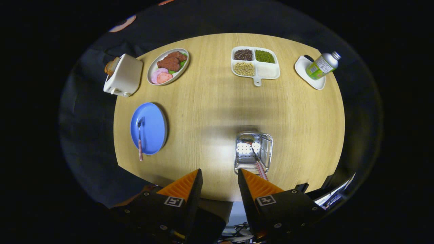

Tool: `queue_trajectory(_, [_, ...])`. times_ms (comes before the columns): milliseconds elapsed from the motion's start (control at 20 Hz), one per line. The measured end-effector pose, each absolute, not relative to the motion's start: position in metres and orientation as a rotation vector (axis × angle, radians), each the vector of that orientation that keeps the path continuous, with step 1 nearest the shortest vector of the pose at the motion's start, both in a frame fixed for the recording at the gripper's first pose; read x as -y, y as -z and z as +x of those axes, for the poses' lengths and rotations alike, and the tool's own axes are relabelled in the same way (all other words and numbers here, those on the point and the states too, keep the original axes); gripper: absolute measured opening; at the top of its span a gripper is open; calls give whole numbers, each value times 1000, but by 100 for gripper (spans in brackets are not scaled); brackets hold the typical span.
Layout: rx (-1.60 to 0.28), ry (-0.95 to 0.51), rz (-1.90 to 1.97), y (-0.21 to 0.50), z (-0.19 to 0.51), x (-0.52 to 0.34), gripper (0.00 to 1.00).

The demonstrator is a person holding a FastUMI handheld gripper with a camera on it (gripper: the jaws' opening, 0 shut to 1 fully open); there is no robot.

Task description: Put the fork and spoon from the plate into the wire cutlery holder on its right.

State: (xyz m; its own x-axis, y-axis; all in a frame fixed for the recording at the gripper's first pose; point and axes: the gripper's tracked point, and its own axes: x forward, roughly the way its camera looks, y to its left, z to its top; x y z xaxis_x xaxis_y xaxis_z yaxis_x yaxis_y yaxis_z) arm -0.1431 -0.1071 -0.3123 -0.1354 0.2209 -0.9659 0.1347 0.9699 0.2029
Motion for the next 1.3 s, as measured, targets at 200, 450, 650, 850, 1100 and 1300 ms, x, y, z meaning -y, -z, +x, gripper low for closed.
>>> queue_trajectory(200, [-1680,-154,290,308,-133,42,73])
queue_trajectory(450, [-1680,-225,277,314,-126,-30,80])
queue_trajectory(650, [-1687,-283,258,324,-119,-91,82])
queue_trajectory(850, [-1720,-327,250,336,-123,-141,82])
queue_trajectory(1100, [-1739,-345,221,355,-122,-182,83])
queue_trajectory(1300, [-1756,-312,172,380,-123,-199,83])
